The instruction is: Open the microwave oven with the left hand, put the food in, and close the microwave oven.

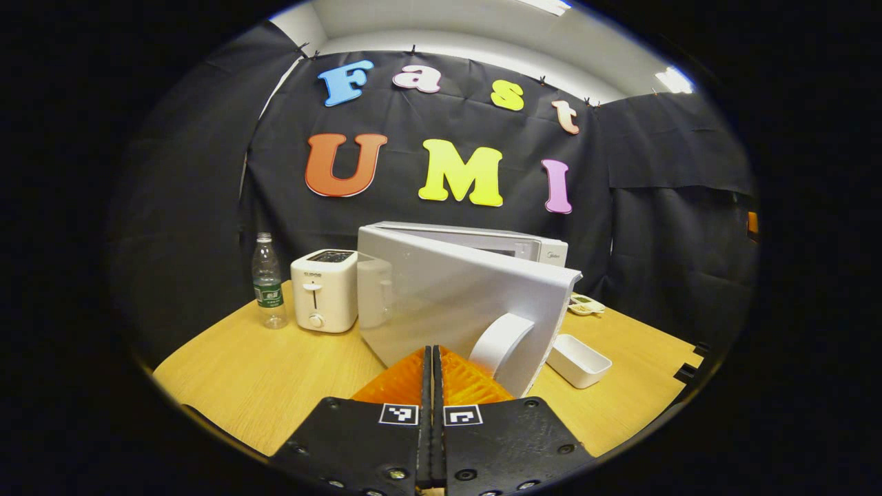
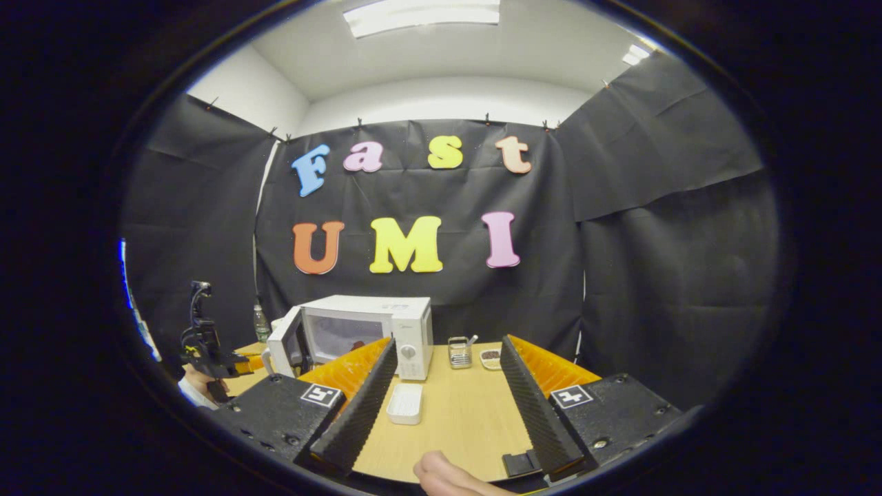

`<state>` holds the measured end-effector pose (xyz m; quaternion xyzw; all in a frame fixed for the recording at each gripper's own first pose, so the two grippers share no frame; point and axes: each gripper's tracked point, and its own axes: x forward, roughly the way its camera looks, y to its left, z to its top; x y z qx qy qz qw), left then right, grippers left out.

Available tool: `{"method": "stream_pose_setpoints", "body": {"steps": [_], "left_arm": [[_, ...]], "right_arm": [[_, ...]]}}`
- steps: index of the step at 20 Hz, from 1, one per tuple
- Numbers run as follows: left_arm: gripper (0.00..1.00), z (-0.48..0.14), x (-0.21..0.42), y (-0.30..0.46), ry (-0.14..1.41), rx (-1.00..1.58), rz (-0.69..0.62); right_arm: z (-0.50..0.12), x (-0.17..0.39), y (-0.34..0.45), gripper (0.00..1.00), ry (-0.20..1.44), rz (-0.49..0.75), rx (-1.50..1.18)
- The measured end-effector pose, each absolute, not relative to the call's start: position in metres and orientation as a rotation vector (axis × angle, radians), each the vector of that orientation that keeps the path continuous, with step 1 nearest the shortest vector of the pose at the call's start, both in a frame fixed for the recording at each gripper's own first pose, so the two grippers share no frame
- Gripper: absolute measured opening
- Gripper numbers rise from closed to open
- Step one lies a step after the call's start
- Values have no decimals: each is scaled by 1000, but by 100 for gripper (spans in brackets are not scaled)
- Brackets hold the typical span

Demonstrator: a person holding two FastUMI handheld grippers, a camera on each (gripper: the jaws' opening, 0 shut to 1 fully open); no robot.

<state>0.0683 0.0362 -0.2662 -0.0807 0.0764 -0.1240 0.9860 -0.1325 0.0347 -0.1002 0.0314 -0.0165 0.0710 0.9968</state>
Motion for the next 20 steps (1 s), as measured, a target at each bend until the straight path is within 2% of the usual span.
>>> {"method": "stream_pose_setpoints", "body": {"steps": [5, 12, 18, 19, 20], "left_arm": [[0, -266, 88, 0, 168, -163, -359], [0, -271, 124, -37, 201, -171, -430], [0, -262, 152, -68, 189, -167, -438], [0, -262, 156, -75, 184, -154, -439], [0, -262, 162, -78, 179, -131, -430]], "right_arm": [[-94, -139, 31, 95, -58, 157, 82], [-98, -139, 26, 95, -43, 160, 62], [-98, -138, 14, 95, -45, 152, 56], [-101, -137, 10, 91, -45, 143, 54], [-100, -136, 8, 95, -47, 141, 55]]}}
